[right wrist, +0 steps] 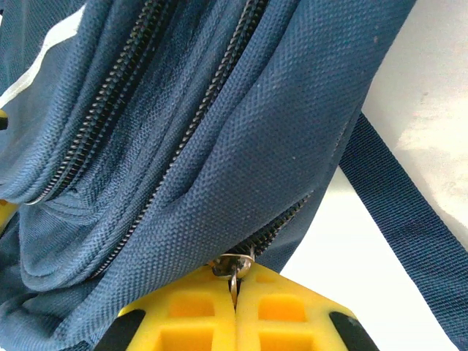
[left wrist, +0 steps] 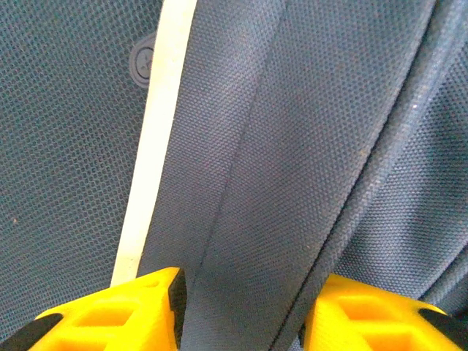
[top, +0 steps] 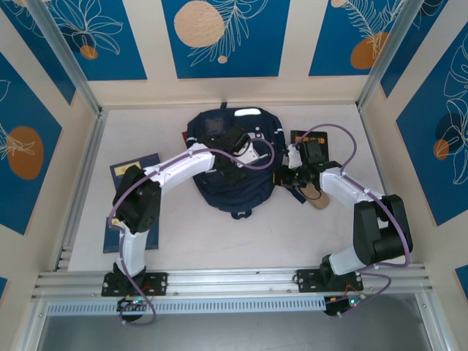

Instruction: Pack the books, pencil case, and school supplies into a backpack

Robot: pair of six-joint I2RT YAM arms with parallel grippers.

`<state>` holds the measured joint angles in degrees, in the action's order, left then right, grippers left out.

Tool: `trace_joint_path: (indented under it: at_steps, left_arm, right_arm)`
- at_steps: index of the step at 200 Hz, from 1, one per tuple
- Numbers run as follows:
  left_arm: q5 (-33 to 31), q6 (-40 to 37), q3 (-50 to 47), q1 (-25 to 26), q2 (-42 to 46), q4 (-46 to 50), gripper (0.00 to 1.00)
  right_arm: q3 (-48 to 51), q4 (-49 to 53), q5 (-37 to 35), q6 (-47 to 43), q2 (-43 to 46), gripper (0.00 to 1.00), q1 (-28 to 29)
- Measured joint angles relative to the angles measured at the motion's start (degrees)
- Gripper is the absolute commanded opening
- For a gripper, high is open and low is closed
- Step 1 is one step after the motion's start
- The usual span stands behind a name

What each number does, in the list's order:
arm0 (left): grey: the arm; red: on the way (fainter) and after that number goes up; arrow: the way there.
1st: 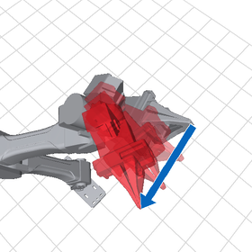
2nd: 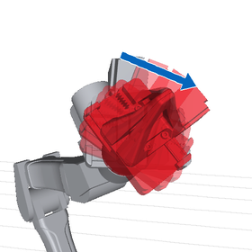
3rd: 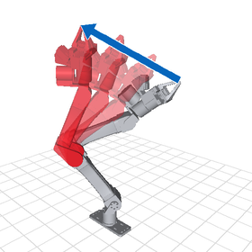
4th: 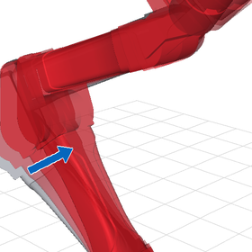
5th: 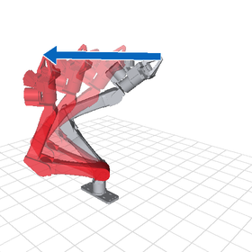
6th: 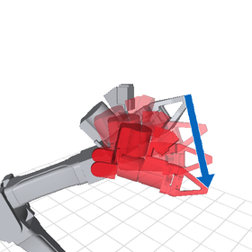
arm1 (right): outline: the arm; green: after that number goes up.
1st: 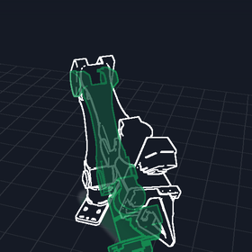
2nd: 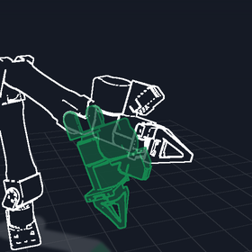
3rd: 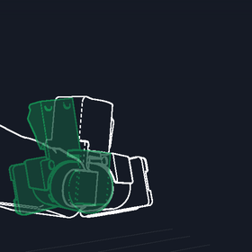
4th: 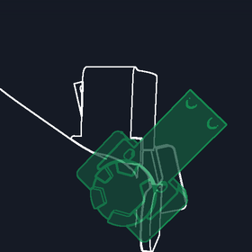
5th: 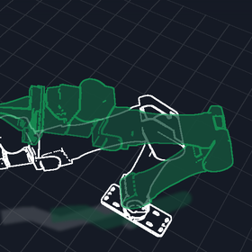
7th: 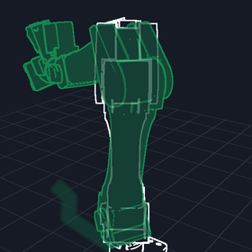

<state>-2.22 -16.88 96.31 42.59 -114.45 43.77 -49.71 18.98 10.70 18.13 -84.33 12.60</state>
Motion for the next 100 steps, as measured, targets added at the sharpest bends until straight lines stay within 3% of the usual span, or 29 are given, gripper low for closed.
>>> trace_joint_path:
  at_steps: [24, 63, 100]
  left_arm:
    - [0.09, 0.04, 0.68, -0.02, -0.63, 0.33, 0.39]
    - [0.63, 1.07, 1.77, 0.00, -2.12, 0.79, 0.00]
    - [0.07, 3.89, 3.56, 0.00, -2.40, 2.08, 0.00]
  right_arm:
    - [0.00, 0.07, 0.00, -0.17, 0.00, 0.00, -0.26]
    - [0.00, 0.39, -0.39, -0.15, 0.28, 0.00, -0.07]
    - [-0.02, 3.08, -8.13, -0.37, 3.58, 0.00, 4.94]
